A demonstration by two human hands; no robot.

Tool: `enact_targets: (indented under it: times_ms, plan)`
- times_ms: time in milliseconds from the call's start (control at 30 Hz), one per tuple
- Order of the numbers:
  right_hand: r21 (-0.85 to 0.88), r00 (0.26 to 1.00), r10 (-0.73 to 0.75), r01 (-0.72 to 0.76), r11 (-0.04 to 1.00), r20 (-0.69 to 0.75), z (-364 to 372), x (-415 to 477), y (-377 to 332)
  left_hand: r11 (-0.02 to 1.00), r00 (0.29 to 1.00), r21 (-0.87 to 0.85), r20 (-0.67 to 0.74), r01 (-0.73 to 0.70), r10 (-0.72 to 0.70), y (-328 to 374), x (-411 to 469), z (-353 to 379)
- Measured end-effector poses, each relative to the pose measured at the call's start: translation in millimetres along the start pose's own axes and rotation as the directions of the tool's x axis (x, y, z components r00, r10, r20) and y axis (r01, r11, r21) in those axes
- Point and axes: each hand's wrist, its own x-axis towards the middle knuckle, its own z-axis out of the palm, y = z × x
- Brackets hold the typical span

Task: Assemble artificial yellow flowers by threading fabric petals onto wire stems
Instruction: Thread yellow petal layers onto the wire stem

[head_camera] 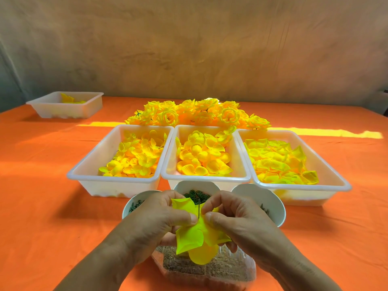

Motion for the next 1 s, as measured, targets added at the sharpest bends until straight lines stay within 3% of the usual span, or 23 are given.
enact_targets:
  times_ms: [367, 700, 867, 1000]
  plan:
    - [-0.086, 1.000, -0.006, 0.005, 0.996, -0.004, 1.1, -2.1, 5.8, 0.992, 0.993, 0.124, -0.120, -0.004, 0.019, -6.5, 1.0, 4.0]
    - [-0.053, 0.995, 0.060, -0.056, 0.997, 0.083, -6.3, -4.0, 7.5, 0.976, 0.999, 0.215, -0.038, 0.037, -0.029, -0.8, -4.3, 0.9]
    - [-0.159, 0.999, 0.037, -0.035, 0.987, 0.010, -24.9, -6.2, -1.4, 0.797, 0.975, 0.601, -0.134, -0.061, 0.176, 12.2, -9.7, -18.4]
    - [-0.191, 0.993, 0.029, -0.051, 0.980, -0.115, -46.1, -4.8, -7.8, 0.735, 0.935, 0.620, -0.005, -0.275, 0.354, 17.7, -11.2, -19.3]
